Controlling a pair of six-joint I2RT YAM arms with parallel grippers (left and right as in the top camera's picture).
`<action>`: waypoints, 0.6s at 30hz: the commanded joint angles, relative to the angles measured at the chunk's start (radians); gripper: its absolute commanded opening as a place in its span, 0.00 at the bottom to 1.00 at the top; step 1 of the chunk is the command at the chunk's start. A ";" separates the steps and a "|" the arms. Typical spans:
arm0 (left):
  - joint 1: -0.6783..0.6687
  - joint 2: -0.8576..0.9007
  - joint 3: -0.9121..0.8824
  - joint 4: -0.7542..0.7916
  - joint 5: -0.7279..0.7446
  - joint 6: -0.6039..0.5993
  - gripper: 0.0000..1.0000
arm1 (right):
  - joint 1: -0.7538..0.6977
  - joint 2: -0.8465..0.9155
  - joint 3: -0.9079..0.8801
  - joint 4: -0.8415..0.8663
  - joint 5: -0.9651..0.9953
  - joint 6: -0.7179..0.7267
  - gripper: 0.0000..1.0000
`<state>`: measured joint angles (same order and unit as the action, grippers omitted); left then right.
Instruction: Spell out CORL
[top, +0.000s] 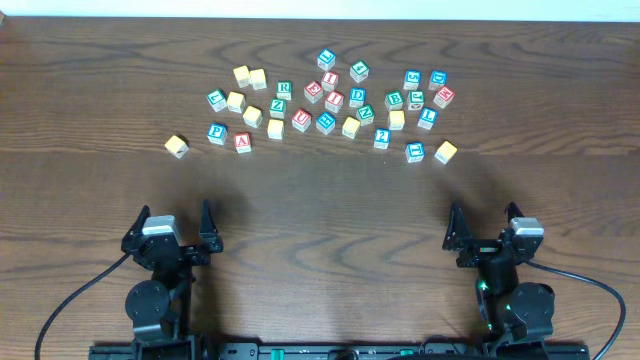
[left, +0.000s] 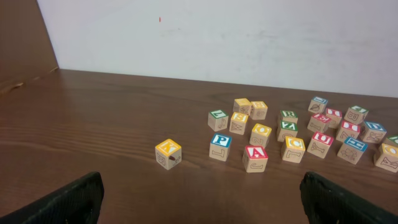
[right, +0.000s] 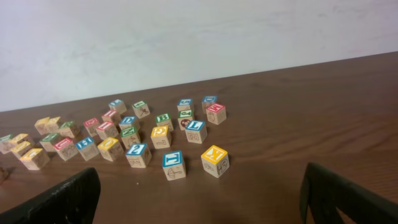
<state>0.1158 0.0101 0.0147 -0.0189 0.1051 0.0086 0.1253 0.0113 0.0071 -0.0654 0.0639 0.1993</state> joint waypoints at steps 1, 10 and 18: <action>-0.004 -0.006 -0.011 -0.043 0.013 0.017 0.99 | -0.015 -0.006 -0.002 -0.003 0.005 -0.014 0.99; -0.004 -0.006 -0.011 -0.039 0.013 0.018 0.99 | -0.015 -0.006 -0.002 -0.003 0.005 -0.014 0.99; -0.004 -0.003 0.039 -0.027 0.014 0.018 0.99 | -0.015 -0.006 -0.002 -0.003 0.005 -0.014 0.99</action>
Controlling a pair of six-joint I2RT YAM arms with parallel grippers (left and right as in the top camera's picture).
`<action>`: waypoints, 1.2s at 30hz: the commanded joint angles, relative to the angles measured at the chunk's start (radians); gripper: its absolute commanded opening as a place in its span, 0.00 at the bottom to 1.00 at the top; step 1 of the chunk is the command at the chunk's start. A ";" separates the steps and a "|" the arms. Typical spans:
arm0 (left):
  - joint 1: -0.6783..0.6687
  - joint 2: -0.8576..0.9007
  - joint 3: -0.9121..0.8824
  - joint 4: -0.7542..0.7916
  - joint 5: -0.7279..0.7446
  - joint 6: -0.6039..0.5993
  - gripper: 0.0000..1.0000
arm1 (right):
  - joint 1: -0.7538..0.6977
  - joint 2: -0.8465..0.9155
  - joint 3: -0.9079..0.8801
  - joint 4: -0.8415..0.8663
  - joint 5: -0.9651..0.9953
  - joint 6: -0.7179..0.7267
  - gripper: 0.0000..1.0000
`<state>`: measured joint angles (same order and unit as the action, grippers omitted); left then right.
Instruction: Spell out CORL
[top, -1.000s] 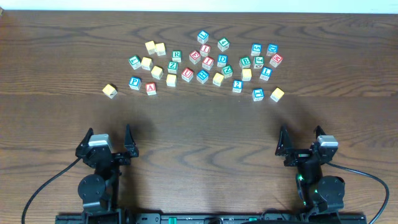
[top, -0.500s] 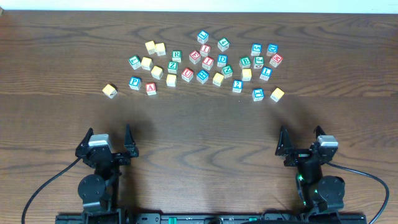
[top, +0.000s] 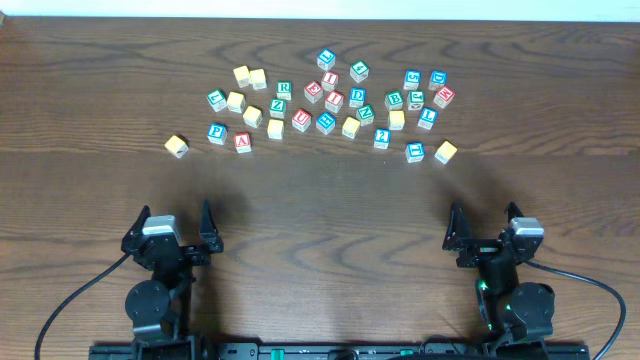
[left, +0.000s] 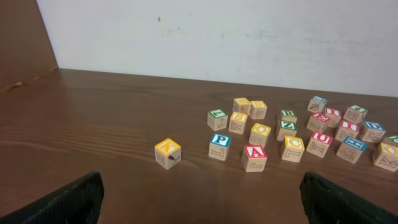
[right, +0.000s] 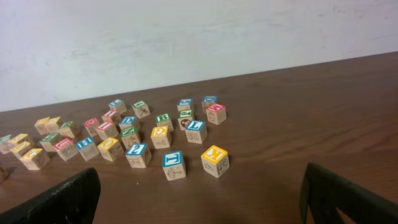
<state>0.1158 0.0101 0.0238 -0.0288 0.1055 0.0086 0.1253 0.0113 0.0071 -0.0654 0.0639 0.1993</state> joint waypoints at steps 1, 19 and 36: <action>-0.004 0.001 0.040 -0.007 0.013 0.018 0.99 | -0.015 -0.006 -0.002 -0.003 0.005 -0.014 0.99; -0.004 0.630 0.589 -0.042 0.115 0.017 0.99 | -0.015 -0.006 -0.002 -0.003 0.005 -0.014 0.99; -0.129 1.679 1.901 -0.897 0.177 0.043 0.99 | -0.015 -0.006 -0.002 -0.003 0.005 -0.014 0.99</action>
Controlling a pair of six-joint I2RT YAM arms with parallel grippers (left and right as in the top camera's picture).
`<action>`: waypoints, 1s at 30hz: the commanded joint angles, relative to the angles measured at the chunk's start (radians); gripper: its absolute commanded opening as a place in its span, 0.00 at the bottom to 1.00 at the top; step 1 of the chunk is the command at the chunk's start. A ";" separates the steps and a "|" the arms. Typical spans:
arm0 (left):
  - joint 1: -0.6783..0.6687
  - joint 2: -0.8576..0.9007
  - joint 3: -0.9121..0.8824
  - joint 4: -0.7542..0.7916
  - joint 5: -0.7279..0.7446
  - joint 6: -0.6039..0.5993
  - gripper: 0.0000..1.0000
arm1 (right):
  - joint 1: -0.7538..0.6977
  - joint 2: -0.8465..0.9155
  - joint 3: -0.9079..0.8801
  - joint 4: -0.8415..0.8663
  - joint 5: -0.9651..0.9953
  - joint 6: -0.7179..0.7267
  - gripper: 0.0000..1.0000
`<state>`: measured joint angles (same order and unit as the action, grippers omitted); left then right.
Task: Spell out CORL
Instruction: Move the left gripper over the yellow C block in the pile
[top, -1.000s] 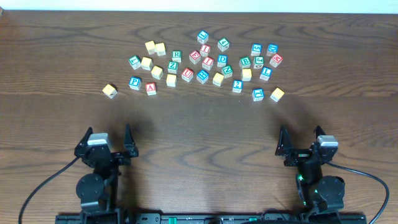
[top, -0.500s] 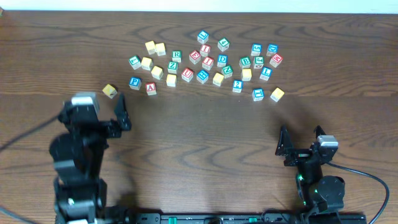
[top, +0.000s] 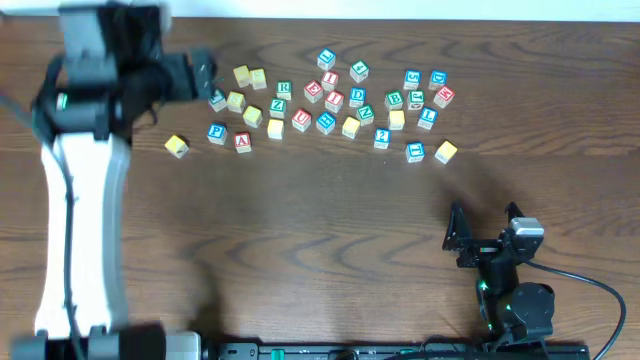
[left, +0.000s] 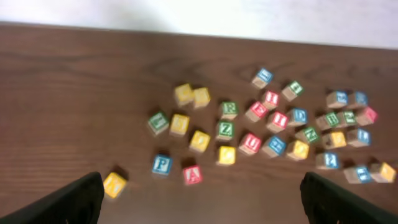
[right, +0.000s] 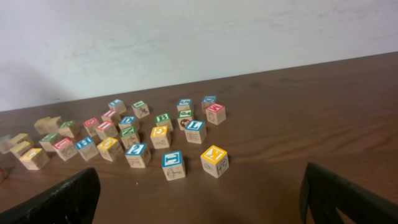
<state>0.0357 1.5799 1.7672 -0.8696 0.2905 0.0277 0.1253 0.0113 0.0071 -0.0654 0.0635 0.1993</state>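
Note:
Several lettered wooden blocks lie scattered across the far half of the table (top: 320, 220). Among them are a green R (top: 284, 89) (left: 229, 109), a yellow O (top: 252, 116) (left: 199, 140), a yellow C (top: 397, 119) (right: 160, 135) and a blue L (top: 428, 117) (right: 195, 130). My left gripper (top: 205, 80) (left: 199, 199) hangs high over the left end of the cluster, open and holding nothing. At the front right my right gripper (top: 484, 222) (right: 199, 193) rests low, open and empty, facing the blocks.
A lone yellow block (top: 177, 146) sits left of the cluster, with a blue P (top: 217, 133) and a red A (top: 242, 141) beside it. A yellow K (right: 215, 160) and a blue block (right: 173, 165) lie nearest the right gripper. Cables trail along the front edge.
The left arm has left its low rest at the front left and now reaches high over the cluster's left end, its camera looking down on the blocks. The right arm and blocks are unchanged.
At both earlier moments the two arms rested low at the front edge, grippers open, facing the untouched blocks. Now the left arm stands raised above the blocks' left side, still open; no block has shifted.

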 joint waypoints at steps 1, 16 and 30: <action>-0.068 0.152 0.208 -0.081 -0.030 0.025 0.99 | -0.015 -0.006 -0.002 -0.003 0.005 -0.014 0.99; -0.240 0.383 0.323 -0.167 -0.145 0.009 0.99 | -0.015 -0.006 -0.002 -0.003 0.005 -0.014 0.99; -0.242 0.449 0.179 -0.165 -0.147 -0.113 0.90 | -0.015 -0.006 -0.002 -0.003 0.005 -0.014 0.99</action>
<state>-0.2039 1.9697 2.0098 -1.0325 0.1505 -0.0425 0.1253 0.0109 0.0071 -0.0658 0.0639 0.1993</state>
